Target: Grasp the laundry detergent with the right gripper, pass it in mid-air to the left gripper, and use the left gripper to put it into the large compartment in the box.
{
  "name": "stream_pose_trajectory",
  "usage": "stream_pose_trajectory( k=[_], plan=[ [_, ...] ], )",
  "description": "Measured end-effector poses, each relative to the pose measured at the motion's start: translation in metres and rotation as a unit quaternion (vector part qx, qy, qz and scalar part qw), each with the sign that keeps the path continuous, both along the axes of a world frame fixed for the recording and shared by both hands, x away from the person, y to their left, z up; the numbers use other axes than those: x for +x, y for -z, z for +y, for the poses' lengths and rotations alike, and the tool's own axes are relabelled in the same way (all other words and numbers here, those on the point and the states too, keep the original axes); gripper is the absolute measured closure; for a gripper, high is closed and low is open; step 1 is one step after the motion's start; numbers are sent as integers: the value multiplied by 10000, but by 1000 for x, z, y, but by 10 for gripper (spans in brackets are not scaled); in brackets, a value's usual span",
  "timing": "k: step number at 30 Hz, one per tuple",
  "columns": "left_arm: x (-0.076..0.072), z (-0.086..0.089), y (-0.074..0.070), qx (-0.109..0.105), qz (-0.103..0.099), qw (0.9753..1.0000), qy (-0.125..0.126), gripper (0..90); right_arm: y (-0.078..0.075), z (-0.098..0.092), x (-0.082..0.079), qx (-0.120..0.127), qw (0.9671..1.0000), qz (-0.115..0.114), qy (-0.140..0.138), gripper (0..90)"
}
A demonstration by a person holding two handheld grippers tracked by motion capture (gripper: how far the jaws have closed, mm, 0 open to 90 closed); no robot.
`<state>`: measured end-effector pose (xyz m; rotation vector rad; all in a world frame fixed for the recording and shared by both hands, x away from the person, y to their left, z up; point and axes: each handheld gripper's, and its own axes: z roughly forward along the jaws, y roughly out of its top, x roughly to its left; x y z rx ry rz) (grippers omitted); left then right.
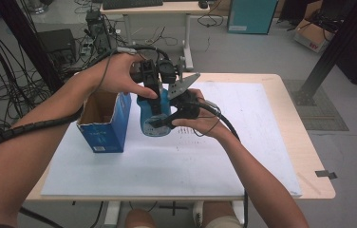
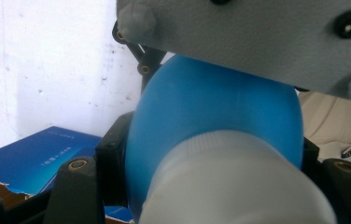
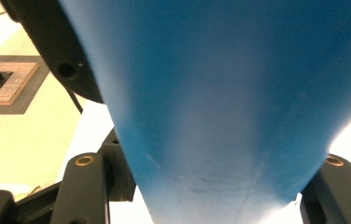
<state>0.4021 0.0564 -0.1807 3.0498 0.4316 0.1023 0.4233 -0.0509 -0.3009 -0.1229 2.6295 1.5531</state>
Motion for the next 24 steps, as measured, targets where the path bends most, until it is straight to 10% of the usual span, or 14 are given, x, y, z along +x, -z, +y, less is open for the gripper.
stream_pose_trajectory(
  k=[24],
  plan=[
    [-1, -2, -2, 48, -5, 10000, -5, 368, -1, -2, 0, 34, 10000, -9, 33, 383]
  ],
)
